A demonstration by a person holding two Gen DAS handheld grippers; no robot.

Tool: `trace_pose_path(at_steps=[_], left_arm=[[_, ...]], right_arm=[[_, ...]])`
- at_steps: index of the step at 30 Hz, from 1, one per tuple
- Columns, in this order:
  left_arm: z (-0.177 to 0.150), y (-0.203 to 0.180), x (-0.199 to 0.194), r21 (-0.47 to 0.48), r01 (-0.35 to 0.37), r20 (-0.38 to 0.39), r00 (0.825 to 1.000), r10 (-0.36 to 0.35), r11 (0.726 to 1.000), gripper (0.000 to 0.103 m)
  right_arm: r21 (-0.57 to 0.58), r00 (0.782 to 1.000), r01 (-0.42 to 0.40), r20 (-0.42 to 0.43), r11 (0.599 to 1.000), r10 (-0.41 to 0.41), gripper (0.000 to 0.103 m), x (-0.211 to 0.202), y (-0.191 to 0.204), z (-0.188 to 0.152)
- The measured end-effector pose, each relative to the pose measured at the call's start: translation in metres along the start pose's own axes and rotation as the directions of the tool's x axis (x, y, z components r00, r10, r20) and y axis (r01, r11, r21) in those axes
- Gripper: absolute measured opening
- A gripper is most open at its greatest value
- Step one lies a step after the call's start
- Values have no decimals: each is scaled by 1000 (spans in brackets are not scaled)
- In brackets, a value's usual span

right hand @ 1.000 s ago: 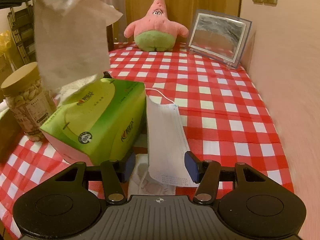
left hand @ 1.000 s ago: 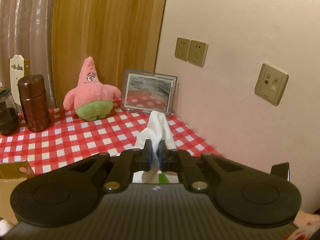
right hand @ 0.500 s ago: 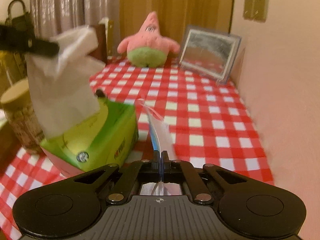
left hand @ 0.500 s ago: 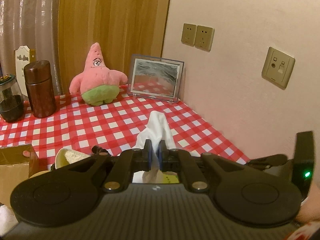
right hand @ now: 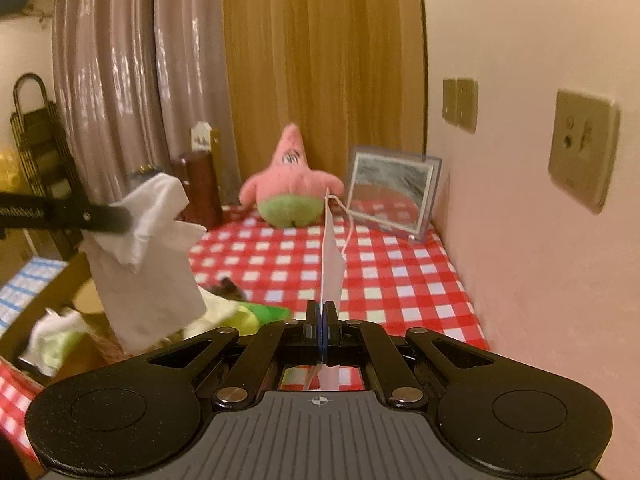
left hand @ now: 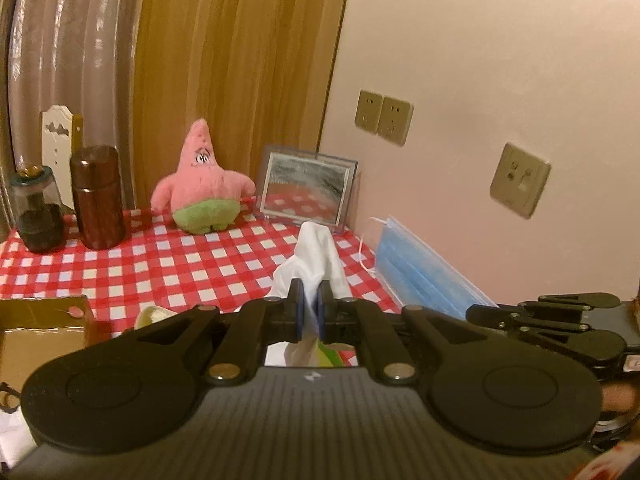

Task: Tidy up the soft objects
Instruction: 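Carry the tissue and face mask into the cardboard box and open both grippers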

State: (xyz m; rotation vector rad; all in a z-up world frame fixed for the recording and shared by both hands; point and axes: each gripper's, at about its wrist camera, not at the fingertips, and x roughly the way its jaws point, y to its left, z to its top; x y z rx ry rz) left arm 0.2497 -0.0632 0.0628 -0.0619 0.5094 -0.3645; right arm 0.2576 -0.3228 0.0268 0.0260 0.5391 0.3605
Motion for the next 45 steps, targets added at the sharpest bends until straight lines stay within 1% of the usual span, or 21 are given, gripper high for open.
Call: trace_pose_path(at_steps=[4, 9, 12, 18, 23, 32, 39, 45], left_arm=[[1, 2, -32, -6, -17, 18, 1000, 17, 1000, 6], [-3, 15, -69, -23, -53, 29, 998, 54, 998, 6], [-7, 27, -93, -31, -83, 35, 996, 84, 996, 6], [-15, 51, -133, -46, -153, 42, 987, 155, 987, 6], [-20, 76, -160, -68, -213, 43, 975, 217, 975, 6], [-27, 119, -193, -99, -295, 39, 953, 300, 950, 6], [-33, 152, -206, -112, -346, 24, 936, 350, 932, 6], [-42, 179, -203, -123, -376, 1, 925, 379, 918, 6]], right_arm=[[15, 1000, -22, 15, 1000, 22, 0, -29, 21, 10], [36, 997, -76, 23, 996, 75, 0, -54, 52, 16], [52, 993, -116, 29, 992, 115, 0, -63, 70, 18], [45, 980, -195, 42, 980, 193, 0, -72, 108, 24], [37, 965, -260, 49, 965, 258, 0, -69, 137, 32], [7, 925, -379, 38, 925, 379, 0, -51, 201, 44], [-5, 894, -448, 15, 894, 448, 0, -29, 240, 47], [-11, 872, -489, -13, 872, 489, 0, 2, 267, 43]])
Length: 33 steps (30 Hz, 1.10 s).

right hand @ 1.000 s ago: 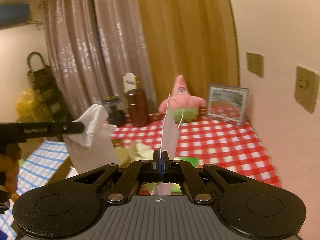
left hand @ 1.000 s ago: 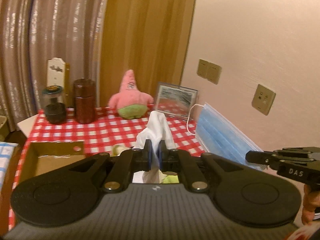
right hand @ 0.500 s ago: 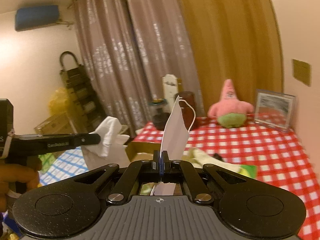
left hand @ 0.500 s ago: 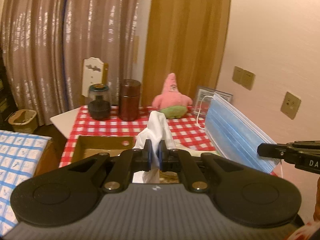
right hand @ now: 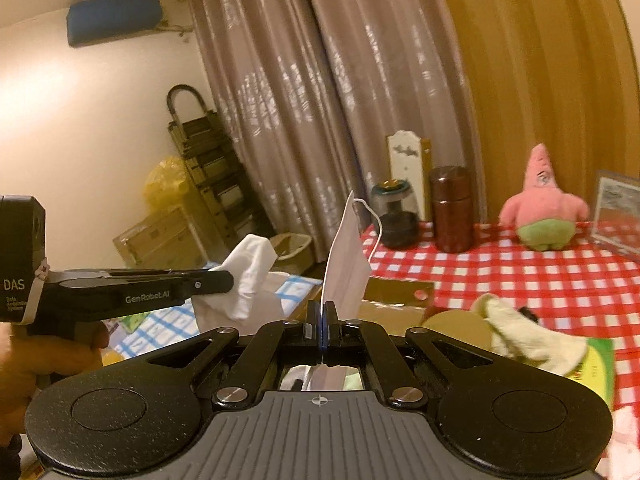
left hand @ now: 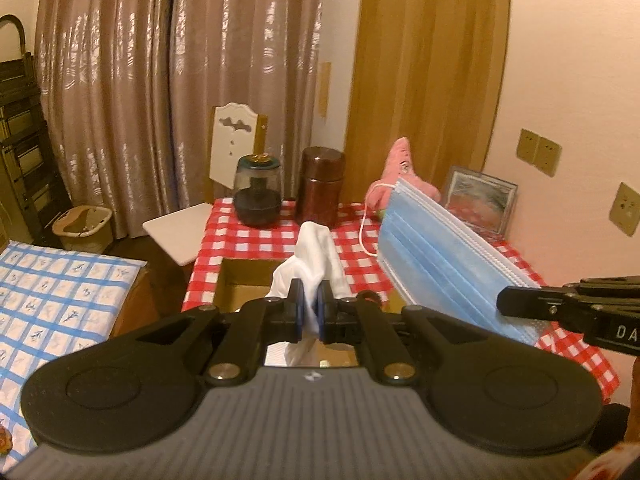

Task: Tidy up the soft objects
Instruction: 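Carry the tissue and face mask into the cardboard box and open both grippers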

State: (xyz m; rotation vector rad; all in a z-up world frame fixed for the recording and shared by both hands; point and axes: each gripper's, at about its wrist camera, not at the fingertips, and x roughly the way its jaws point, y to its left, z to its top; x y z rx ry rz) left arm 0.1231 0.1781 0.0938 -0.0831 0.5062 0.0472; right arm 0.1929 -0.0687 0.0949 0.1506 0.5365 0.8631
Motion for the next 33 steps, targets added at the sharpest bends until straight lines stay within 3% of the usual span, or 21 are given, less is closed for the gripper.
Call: trace_pose_path(at_steps=[11, 23, 33], left_arm=[[-15, 29, 50, -7, -15, -55, 998, 15, 1000, 6], [-37, 49, 118, 23, -32, -110, 993, 35, 999, 6], [-61, 52, 165, 58, -31, -178, 983, 41, 998, 6]], right_arm=[[35, 998, -8, -61, 999, 11, 0, 79, -11, -22], [-21, 985, 102, -135, 995, -104, 0, 153, -28, -61], [-41, 965, 131, -223, 990, -137, 0, 188, -39, -90]])
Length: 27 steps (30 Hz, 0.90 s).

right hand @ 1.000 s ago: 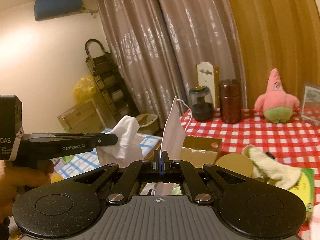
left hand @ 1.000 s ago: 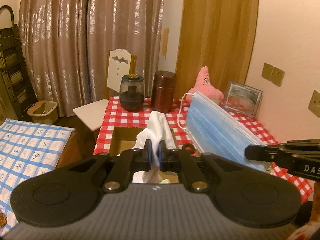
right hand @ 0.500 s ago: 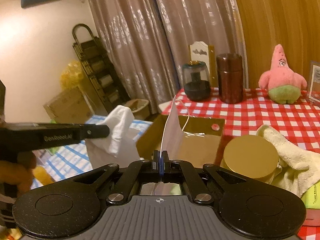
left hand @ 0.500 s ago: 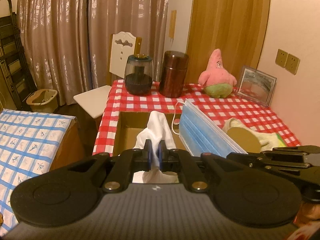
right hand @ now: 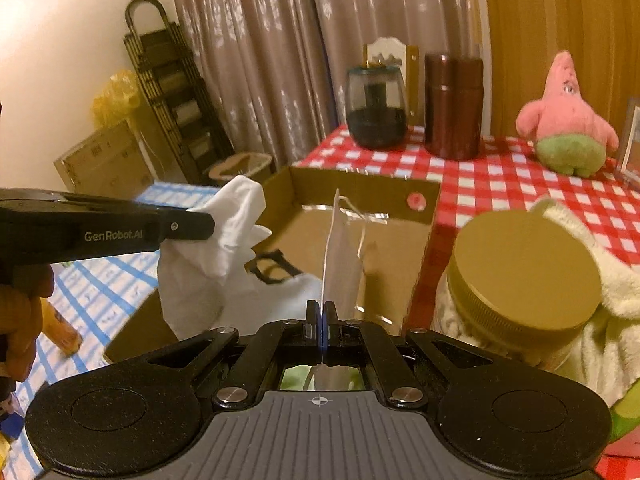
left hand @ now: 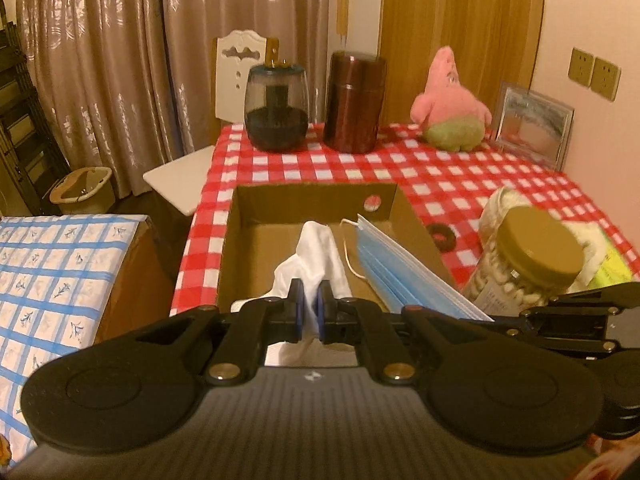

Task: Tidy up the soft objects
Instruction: 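Carry the tissue and face mask into the cardboard box and open both grippers, then withdraw both grippers from the box back toward the tissue box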

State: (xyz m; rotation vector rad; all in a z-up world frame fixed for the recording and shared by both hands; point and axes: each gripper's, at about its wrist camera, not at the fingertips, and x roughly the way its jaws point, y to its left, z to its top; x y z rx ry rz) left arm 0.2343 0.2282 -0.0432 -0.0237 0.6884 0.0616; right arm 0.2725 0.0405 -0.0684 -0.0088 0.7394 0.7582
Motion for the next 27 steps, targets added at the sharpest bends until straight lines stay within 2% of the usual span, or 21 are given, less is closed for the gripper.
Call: trace_pose_path(at_steps=[4, 11, 15, 17, 19, 21, 22, 25, 27], left_arm=[[-7, 1, 16, 0, 0, -33, 999, 0, 1000, 6], [-14, 5, 31, -32, 8, -70, 998, -10, 999, 10], [-16, 8, 29, -59, 6, -70, 998, -11, 998, 25], [-16, 10, 26, -72, 15, -67, 998, -20, 997, 27], [-16, 10, 22, -85, 16, -63, 998, -21, 996, 34], [-17, 10, 17, -93, 18, -55, 998, -23, 995, 35], [-17, 10, 14, -94, 16, -52, 998, -21, 995, 36], [-18, 10, 5, -99, 13, -43, 999, -17, 995, 36], [-18, 10, -1, -104, 9, -38, 999, -13, 994, 36]], right_arm=[[-11, 998, 7, -55, 1000, -7, 0, 14, -1, -8], [-16, 996, 1, -94, 1000, -2, 1, 28, 1, -12], [-13, 995, -13, -94, 1000, 11, 1, 30, 2, -13], [-16, 995, -24, -94, 1000, 22, 1, 28, 2, -14], [-17, 996, -24, -90, 1000, 22, 2, 27, 3, -13], [-24, 996, -22, -92, 999, 19, 4, 25, 4, -13], [-33, 995, -22, -93, 999, 19, 10, 23, 6, -13], [-57, 997, -24, -80, 998, 19, 49, 16, 10, -14], [-62, 998, -25, -64, 998, 21, 52, 10, 12, -14]])
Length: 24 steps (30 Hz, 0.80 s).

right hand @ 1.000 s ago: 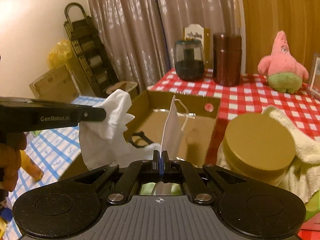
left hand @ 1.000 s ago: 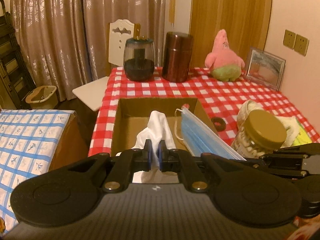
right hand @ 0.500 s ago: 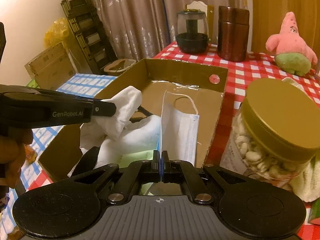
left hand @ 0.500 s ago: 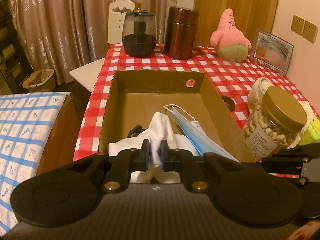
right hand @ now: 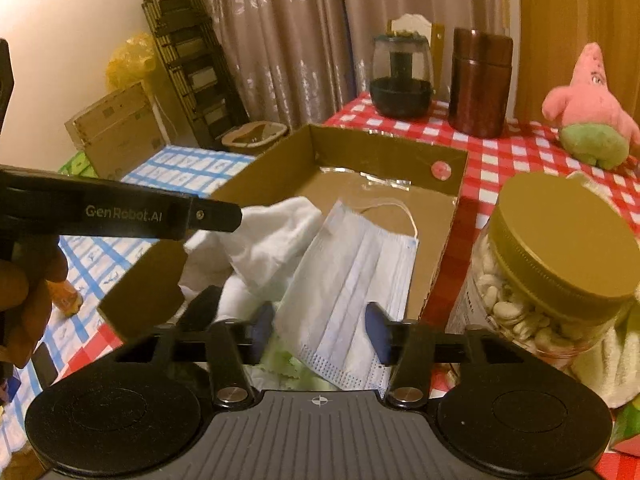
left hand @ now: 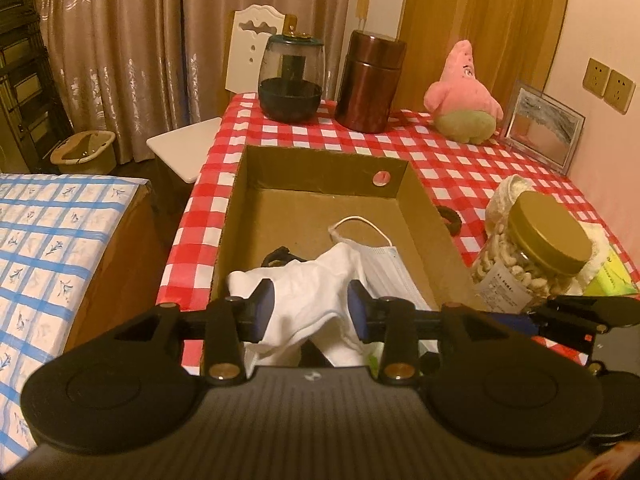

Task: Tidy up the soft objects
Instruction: 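Withdraw both grippers from the box back toward the tissue box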

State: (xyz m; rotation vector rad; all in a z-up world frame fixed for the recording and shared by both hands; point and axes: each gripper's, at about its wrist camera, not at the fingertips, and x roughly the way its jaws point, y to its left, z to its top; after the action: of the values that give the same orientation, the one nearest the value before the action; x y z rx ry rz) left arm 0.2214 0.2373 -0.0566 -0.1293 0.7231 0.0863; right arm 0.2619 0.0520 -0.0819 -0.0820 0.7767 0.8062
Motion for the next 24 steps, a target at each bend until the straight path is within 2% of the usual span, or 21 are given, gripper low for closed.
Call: trace_pose_path(at_steps=[6, 10, 16, 24], left_arm=[[-3, -3, -22, -17, -9, 20, 1000, 9, 1000, 38], [-6, -11, -38, -35, -9, 29, 1000, 10, 999, 46], [-13, -32, -62, -43, 5, 41, 999, -3, 999, 53], [-21, -66, -86, -53, 24, 53, 998, -22, 998, 65]], right_arm=[[-11, 1000, 11, 27, 1000, -11, 52, -21, 2, 2], [1, 999, 19, 40, 1000, -19, 52, -41, 0, 1], [9, 996, 49, 68, 999, -50, 52, -76, 0, -8], [29, 989, 111, 97, 993, -113, 52, -119, -10, -25]])
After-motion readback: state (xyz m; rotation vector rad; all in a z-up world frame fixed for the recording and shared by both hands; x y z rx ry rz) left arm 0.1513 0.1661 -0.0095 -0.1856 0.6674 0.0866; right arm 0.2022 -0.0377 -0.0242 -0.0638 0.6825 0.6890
